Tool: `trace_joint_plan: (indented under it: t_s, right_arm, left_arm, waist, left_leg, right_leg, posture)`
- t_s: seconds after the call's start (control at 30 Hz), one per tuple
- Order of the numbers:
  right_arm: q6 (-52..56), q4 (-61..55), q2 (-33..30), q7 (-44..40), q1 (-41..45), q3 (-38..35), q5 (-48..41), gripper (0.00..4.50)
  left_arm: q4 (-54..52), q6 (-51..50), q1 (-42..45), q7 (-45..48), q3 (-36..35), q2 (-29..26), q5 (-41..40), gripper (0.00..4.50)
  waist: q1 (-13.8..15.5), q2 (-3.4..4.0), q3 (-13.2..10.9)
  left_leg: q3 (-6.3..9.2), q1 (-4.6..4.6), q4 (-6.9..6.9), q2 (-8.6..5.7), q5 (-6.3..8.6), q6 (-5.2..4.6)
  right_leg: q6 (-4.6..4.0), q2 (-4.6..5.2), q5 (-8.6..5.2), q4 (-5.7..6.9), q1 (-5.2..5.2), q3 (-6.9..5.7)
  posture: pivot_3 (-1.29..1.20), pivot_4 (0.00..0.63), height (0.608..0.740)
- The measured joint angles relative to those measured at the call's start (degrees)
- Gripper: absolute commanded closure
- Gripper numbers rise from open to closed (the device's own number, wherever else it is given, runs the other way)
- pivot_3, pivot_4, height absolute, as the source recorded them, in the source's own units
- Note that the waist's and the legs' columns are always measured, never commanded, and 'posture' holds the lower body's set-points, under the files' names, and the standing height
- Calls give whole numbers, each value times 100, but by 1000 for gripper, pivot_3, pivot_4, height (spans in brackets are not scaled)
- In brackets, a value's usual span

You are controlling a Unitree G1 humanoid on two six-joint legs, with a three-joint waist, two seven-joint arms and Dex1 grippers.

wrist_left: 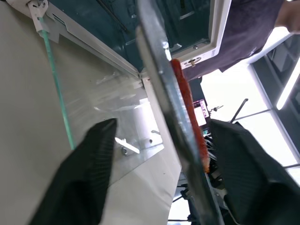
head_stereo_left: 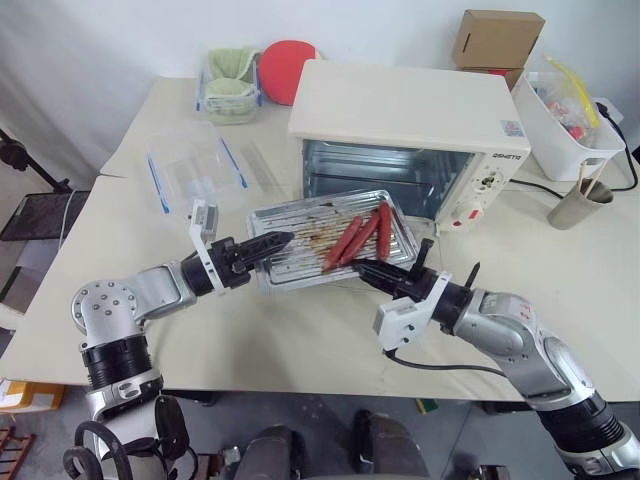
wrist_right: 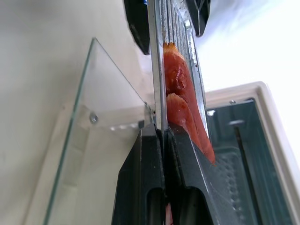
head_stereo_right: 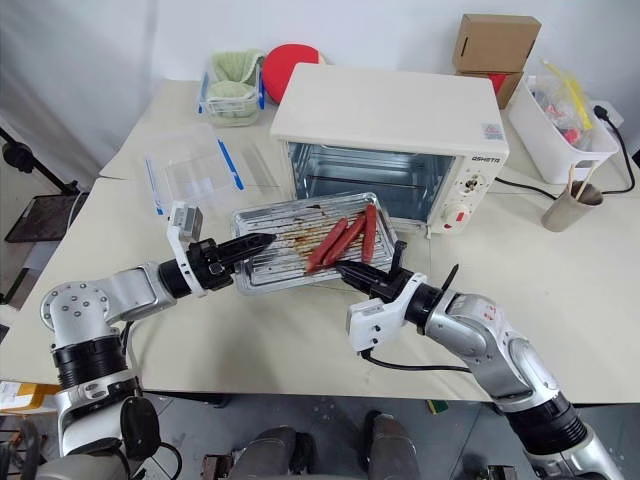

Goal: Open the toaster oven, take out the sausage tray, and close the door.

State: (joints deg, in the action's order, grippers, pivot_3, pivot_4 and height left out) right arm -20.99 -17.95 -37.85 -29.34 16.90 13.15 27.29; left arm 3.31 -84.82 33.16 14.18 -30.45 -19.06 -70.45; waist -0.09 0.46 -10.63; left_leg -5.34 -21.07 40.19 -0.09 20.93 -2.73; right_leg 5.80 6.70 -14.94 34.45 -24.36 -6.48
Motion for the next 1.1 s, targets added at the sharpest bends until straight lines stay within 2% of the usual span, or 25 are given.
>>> trace_joint_plan:
  t_s: [0.17,0.27,0.33,0.43,0.53,0.6,0.77,0.9,1.0,1.1]
  right_arm:
    - [-40,27,0,-108,8,1,-50,4435]
    - [-86,26,6,-164,9,6,-73,4435]
    - [-114,28,14,-186,9,5,-107,4435]
    - [-73,32,74,-237,6,-14,-370,3712]
    - [-22,30,76,-278,5,-52,-560,2738]
    - [-27,26,47,-365,-1,-52,-685,2262]
    - [-180,-30,-142,-569,-206,-112,-1103,635]
    - [-443,-111,-383,-776,-490,-372,-1756,635]
    - [-499,-102,-588,-1007,-866,-797,-2546,1309]
    - [-226,-35,-857,-1438,-1324,-1249,-3594,2358]
  left_arm:
    - [216,-223,14,-568,-163,26,-507,3655]
    - [588,-378,30,-1060,-208,23,-1171,4477]
    - [813,-376,19,-1357,-163,-26,-1596,4477]
    - [955,-124,-143,-1976,162,-265,-2672,4500]
    - [973,443,-473,-2685,628,-486,-3743,4500]
    - [973,595,-606,-2852,736,-486,-3952,4500]
    - [907,749,-805,-2967,707,-431,-4008,4500]
    - [834,746,-1102,-2930,550,-431,-4036,4500]
    - [691,722,-1579,-2702,316,-543,-4036,4500]
    - [479,740,-2094,-2409,-21,-630,-4035,4500]
  waist:
    - [2,-1,0]
    - [2,-1,0]
    - [0,-2,0]
    - [-6,-3,0]
    - [-4,-4,1]
    - [8,-5,1]
    - [3,-6,2]
    - [0,-6,2]
    - [-4,-7,2]
    - [1,-8,1]
  left_leg:
    - [0,2,0,0,0,1]
    - [1,3,0,0,0,1]
    - [1,7,0,-1,0,1]
    - [1,14,0,-1,1,3]
    - [2,26,-1,-4,3,6]
    - [2,26,1,-7,2,6]
    - [-2,29,0,-9,2,5]
    - [-9,35,-3,-7,2,5]
    - [-13,43,-9,-4,2,6]
    - [-11,61,-11,1,3,6]
  right_leg:
    - [0,0,0,3,0,3]
    - [0,0,0,6,0,7]
    - [0,0,0,10,0,11]
    - [0,4,0,21,-1,21]
    - [-1,5,0,32,1,37]
    - [-1,3,0,32,3,38]
    - [-1,-2,-1,31,6,38]
    - [-1,-5,-1,29,9,38]
    - [-5,-6,-3,27,13,40]
    - [-8,-6,-5,10,40,44]
  posture:
    - [0,150,740]
    - [0,150,740]
    - [0,150,740]
    - [0,150,740]
    - [0,150,740]
    - [0,150,740]
    - [0,150,740]
    - [0,150,740]
    - [0,150,740]
    - [0,150,740]
